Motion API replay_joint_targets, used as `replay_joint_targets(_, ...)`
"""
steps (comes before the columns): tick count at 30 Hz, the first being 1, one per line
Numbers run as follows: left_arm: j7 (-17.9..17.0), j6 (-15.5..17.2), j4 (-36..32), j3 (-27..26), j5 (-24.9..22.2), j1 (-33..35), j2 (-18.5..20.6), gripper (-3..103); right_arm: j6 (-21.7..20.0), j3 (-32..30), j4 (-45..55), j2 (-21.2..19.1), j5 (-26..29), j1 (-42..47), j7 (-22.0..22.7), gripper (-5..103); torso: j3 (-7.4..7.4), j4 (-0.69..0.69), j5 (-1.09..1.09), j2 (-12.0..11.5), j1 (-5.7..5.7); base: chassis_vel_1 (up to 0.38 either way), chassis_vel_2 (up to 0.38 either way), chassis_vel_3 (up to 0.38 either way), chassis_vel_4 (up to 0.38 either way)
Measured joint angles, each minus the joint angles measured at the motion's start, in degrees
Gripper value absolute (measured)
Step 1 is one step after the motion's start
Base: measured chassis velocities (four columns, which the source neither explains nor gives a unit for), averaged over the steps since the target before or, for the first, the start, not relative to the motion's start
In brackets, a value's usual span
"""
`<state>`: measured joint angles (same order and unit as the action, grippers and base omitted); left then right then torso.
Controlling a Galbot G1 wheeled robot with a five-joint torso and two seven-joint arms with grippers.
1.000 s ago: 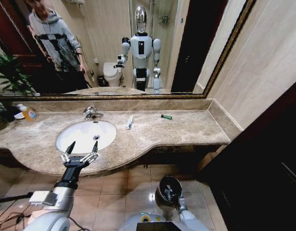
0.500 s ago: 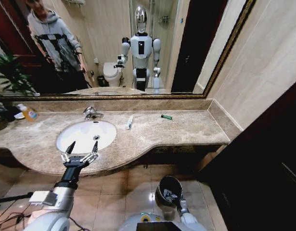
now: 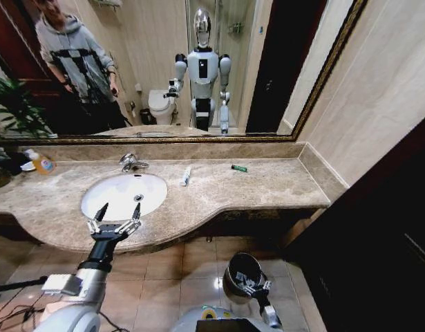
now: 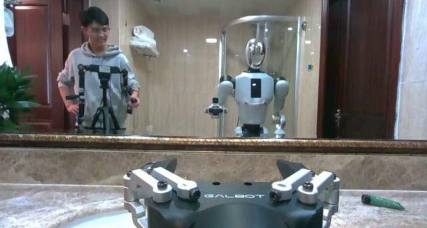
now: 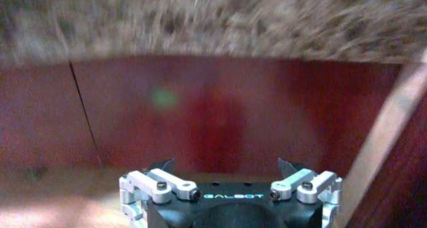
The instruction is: Pick up the trash from the sink and place it in the trash bin.
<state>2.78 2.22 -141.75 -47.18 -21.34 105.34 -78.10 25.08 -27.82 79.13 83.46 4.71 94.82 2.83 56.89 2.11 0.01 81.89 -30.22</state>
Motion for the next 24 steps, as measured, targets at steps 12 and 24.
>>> replay_joint_targets(12, 0.0, 0.0, 0.0, 0.0, 0.0, 0.0, 0.0, 100, 3.2, -0.5, 33.4, 0.3, -5.6, 16.1, -1.4, 100, 0.01, -0.01, -0.02, 0.0, 0.00, 0.000, 0.000, 0.000, 0.000)
replay_joint_targets(24, 0.0, 0.0, 0.0, 0.0, 0.0, 0.0, 0.0, 100, -21.9, 2.0, 50.3, -9.0, 5.3, -2.6, -4.9, 100, 0.01, 0.00, -0.01, 0.0, -0.01, 0.000, 0.000, 0.000, 0.000)
